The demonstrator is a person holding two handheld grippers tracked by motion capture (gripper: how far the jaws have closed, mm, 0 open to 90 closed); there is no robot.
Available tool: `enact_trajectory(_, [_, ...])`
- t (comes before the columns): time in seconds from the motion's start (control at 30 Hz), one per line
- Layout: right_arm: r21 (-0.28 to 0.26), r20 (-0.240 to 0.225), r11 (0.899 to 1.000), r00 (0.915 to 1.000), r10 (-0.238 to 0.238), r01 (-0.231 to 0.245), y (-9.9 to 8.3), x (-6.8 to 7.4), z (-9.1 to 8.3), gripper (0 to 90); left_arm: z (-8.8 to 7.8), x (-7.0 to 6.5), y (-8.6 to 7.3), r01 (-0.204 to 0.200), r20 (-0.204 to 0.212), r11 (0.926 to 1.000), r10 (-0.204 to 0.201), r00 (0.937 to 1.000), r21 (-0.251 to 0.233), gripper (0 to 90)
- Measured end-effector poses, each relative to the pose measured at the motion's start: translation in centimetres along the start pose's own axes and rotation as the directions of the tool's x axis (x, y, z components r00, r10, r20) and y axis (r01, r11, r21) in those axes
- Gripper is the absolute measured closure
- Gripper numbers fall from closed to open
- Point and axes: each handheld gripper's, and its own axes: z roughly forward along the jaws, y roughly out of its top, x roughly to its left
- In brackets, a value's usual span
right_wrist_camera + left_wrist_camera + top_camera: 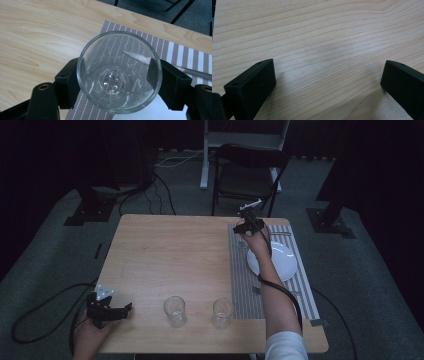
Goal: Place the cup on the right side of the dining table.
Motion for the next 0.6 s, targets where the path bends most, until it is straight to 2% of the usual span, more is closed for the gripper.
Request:
enact_trajectory(0.4, [0.034, 0.010, 0.999, 0.9999, 0.009, -0.009, -0.1, 0.2, 1.7, 28.0, 0.0, 0.0, 0.0, 0.001, 0.000, 1.0000, -0.001, 1.0000, -0.001, 0.3])
enact_trajectory(0.53, [0.010, 0.015, 1.000, 0.9999, 0.008, -0.009, -0.5, 0.3, 1.9, 27.9, 0.0, 0.0, 0.0, 0.000, 0.000, 1.0000, 0.000, 1.0000, -0.001, 0.3])
enact_trajectory(0.6, [0.007, 0.007, 1.000, 0.9996, 0.027, -0.027, -0.6, 0.0, 1.9, 27.8, 0.0, 0.0, 0.0, 0.000, 0.000, 1.0000, 0.000, 1.0000, -0.001, 0.2])
